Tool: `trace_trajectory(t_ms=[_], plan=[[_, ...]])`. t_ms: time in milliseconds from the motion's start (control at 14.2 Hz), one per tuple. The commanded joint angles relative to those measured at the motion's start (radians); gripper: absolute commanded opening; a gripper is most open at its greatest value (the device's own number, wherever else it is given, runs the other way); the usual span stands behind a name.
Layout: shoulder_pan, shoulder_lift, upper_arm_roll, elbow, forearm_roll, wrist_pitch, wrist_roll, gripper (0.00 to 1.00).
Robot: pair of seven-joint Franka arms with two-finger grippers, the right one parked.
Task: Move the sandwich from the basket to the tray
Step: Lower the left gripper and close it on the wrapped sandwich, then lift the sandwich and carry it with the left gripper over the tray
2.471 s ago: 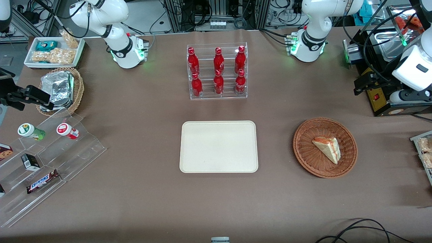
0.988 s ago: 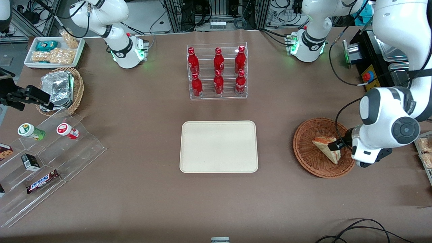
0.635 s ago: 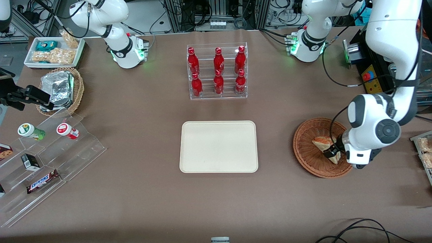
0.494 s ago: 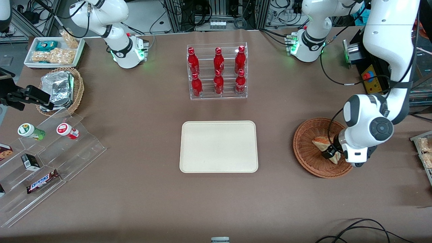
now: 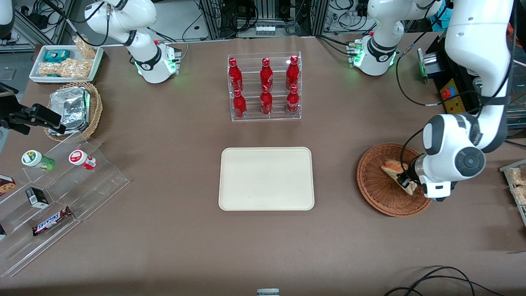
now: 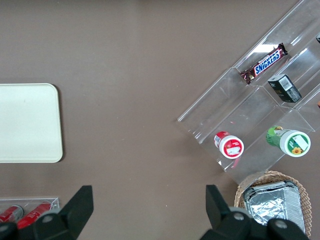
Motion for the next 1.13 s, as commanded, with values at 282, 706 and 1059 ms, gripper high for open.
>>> trace_trajectory(t_ms=[282, 706, 1059], plan=[[-0.123, -0.007, -0.111, 0.091, 0.006, 0.011, 0.179, 0.02], [-0.385, 0.210, -0.129, 0.325, 0.015, 0.065, 0.114, 0.02], [-0.526, 0.433, -0.129, 0.585, 0.055, 0.093, -0.004, 0.02]])
